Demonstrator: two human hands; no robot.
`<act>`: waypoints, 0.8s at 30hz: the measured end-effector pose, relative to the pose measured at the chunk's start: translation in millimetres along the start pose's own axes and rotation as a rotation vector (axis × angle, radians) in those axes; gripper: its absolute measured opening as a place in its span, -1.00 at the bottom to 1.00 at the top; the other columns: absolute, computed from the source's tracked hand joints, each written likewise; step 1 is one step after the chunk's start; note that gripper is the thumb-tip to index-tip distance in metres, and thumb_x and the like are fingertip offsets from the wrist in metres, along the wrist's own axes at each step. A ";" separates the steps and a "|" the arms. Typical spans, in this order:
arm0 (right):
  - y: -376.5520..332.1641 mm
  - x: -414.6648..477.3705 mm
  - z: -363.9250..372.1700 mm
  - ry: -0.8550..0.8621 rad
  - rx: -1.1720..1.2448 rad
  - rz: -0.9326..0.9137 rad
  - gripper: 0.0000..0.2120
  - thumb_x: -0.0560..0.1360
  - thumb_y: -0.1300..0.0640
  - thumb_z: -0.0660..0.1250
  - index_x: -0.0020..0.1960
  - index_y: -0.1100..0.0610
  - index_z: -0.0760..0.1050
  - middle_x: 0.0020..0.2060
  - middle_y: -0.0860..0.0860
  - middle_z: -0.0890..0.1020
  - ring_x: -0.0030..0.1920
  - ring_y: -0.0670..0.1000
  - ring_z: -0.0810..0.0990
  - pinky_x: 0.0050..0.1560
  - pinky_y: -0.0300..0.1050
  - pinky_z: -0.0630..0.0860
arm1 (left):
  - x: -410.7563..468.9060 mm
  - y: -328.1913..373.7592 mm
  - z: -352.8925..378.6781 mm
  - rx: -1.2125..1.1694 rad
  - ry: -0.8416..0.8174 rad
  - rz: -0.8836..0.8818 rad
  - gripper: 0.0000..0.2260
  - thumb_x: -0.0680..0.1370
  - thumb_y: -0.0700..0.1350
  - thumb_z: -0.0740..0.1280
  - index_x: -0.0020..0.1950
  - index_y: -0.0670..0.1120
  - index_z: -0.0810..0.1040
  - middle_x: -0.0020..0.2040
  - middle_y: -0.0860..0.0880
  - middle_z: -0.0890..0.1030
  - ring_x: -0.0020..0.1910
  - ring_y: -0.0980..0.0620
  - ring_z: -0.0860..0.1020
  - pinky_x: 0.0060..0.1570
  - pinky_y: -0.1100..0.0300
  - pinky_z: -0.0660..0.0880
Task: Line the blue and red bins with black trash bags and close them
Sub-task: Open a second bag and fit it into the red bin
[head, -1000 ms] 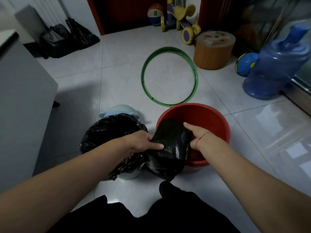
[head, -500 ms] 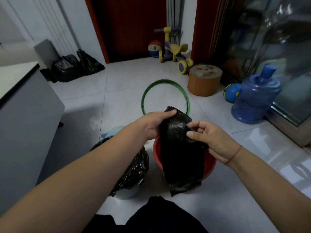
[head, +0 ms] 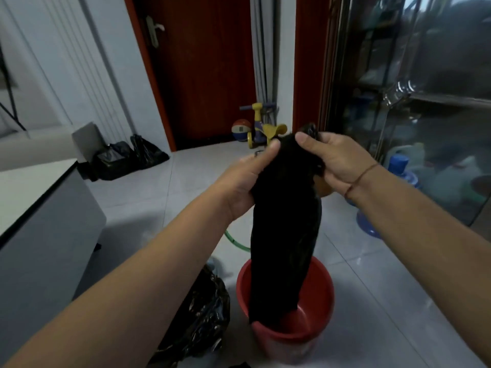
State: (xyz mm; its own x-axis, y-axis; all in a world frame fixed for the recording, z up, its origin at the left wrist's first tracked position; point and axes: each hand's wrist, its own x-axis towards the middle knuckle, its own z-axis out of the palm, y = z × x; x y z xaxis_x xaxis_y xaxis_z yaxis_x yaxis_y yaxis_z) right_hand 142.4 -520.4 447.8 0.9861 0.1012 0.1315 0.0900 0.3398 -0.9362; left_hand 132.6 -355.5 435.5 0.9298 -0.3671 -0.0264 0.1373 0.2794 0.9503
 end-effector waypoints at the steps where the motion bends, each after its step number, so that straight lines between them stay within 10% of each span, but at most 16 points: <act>1: -7.1 0.4 2.5 -0.029 -0.050 -0.040 -0.92 0.46 0.17 0.34 -0.11 0.18 0.58 -0.28 0.00 0.72 -0.20 -0.08 0.70 -0.19 -0.25 0.60 | 0.8 8.7 1.2 -0.032 0.021 0.001 -0.66 0.51 0.07 0.33 0.16 -0.14 0.59 0.06 -0.15 0.68 0.01 -0.07 0.67 -0.10 0.13 0.63; 6: -2.5 -4.9 -9.0 -0.117 -0.221 -0.071 -0.84 0.54 0.11 0.25 -0.05 0.14 0.59 -0.15 -0.02 0.72 -0.07 -0.11 0.67 -0.06 -0.24 0.56 | 8.9 9.1 -3.4 -0.118 0.135 0.079 -0.72 0.55 0.00 0.31 0.14 -0.13 0.62 0.04 -0.10 0.69 0.04 -0.04 0.64 0.03 0.11 0.58; 10: 30.3 -18.9 -22.9 0.258 -0.688 -0.254 -0.90 0.52 -0.02 0.29 -0.08 0.00 0.50 -0.19 -0.09 0.55 -0.22 -0.33 0.53 -0.16 -0.34 0.45 | 10.3 -24.7 -10.5 -0.064 0.259 0.079 -0.88 0.52 -0.08 0.37 -0.06 -0.09 0.65 -0.13 -0.03 0.71 -0.03 0.01 0.63 -0.15 0.17 0.54; 15: 86.1 -43.2 -10.6 0.287 -0.456 -0.152 -0.34 0.19 -0.38 0.34 0.10 0.06 0.43 -0.03 0.02 0.58 -0.05 -0.07 0.58 -0.06 -0.18 0.54 | 9.1 -75.5 4.3 -0.095 0.220 -0.021 -0.84 0.53 -0.12 0.34 0.02 -0.18 0.63 -0.08 -0.13 0.65 -0.08 -0.03 0.58 -0.15 0.17 0.54; 21: 127.7 -44.5 -28.9 0.377 -0.437 -0.235 -0.89 0.40 -0.02 0.42 -0.23 0.00 0.56 -0.35 -0.07 0.64 -0.33 -0.22 0.59 -0.33 -0.34 0.50 | 3.7 -113.3 10.6 -0.241 0.206 -0.130 -0.73 0.56 -0.12 0.32 0.19 -0.23 0.56 -0.08 -0.16 0.65 -0.21 -0.02 0.64 -0.26 0.21 0.59; 24: 142.1 -38.8 -45.8 0.467 -0.480 -0.229 -0.81 0.45 0.16 0.35 -0.32 -0.03 0.54 -0.45 -0.14 0.59 -0.44 -0.28 0.50 -0.43 -0.43 0.41 | 5.9 -126.8 -0.1 -0.201 0.273 -0.142 -0.87 0.54 -0.13 0.34 0.04 -0.14 0.59 -0.18 -0.08 0.67 -0.26 0.04 0.64 -0.28 0.20 0.56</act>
State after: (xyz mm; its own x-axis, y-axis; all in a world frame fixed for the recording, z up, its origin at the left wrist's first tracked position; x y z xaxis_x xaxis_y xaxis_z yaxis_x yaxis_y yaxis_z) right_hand 123.3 -518.9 294.8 0.8820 -0.3720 0.2892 0.2475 -0.1564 -0.9562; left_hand 120.7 -393.0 314.9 0.9499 -0.1721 -0.2609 0.3104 0.4211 0.8522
